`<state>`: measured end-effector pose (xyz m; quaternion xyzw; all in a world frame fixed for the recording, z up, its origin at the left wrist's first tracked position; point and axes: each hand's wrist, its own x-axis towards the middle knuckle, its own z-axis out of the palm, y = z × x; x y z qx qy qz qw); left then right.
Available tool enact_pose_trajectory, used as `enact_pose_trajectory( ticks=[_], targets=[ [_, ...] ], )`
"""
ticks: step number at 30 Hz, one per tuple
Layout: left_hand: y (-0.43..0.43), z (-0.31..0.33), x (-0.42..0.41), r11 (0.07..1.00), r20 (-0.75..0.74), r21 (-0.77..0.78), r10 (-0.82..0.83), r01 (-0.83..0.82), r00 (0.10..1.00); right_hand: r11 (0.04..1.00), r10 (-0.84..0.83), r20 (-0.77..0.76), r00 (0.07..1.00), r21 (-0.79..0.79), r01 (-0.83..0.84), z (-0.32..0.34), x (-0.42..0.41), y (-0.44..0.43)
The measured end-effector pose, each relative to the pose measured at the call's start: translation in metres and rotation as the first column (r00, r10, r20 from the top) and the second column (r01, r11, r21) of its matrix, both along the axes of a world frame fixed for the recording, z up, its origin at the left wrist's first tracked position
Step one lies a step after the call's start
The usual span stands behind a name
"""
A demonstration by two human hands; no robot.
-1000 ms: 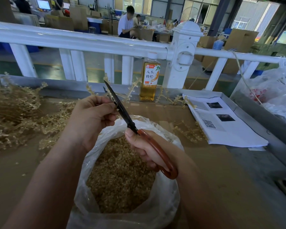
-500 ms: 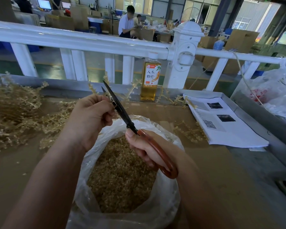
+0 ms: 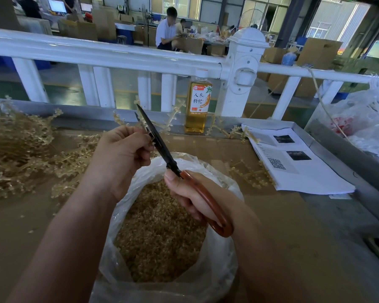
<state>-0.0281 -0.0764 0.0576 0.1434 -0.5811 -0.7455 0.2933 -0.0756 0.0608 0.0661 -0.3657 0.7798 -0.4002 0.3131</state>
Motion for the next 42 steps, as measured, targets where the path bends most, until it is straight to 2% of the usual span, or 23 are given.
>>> enact_pose_trajectory(
  ticks=[4,8,12,15,17,21,26,36,42],
  targets=[
    [0.0,0.0,0.0,1.0,0.003,-0.02,0.01,-0.01,1.0,1.0,0.006,-0.05,0.999,0.013,-0.005,-0.007,0.0,0.002],
    [0.0,-0.001,0.0,1.0,0.006,-0.028,0.01,-0.01,1.0,1.0,-0.012,-0.025,1.0,-0.017,0.012,-0.009,0.0,0.003],
    [-0.002,0.0,0.0,1.0,0.017,-0.012,-0.014,0.014,1.0,1.0,-0.021,0.136,0.991,-0.015,0.023,-0.001,0.002,0.004],
    [-0.003,0.001,0.001,0.999,0.02,-0.008,-0.031,0.031,0.999,0.999,0.043,0.268,0.963,-0.041,-0.033,0.01,0.003,0.001],
    [-0.002,0.0,0.001,0.999,0.021,-0.008,-0.031,0.031,0.999,0.999,0.039,0.243,0.969,-0.037,-0.03,0.01,0.003,0.004],
    [-0.002,0.0,0.0,1.0,0.019,0.001,-0.021,0.021,1.0,1.0,0.022,0.067,0.997,0.001,-0.022,-0.004,0.001,0.005],
    [-0.001,-0.001,0.0,1.0,0.017,0.011,-0.012,0.012,1.0,0.999,0.043,-0.02,0.999,-0.007,-0.043,-0.015,-0.004,0.004],
    [-0.001,-0.002,0.001,0.999,-0.005,0.039,-0.015,0.015,1.0,0.999,0.02,0.002,1.0,-0.047,-0.02,-0.022,-0.009,0.004],
    [-0.002,-0.003,0.0,1.0,0.024,-0.005,0.005,-0.004,1.0,0.999,0.008,0.0,1.0,-0.047,-0.008,-0.022,-0.009,0.0]
  ],
)
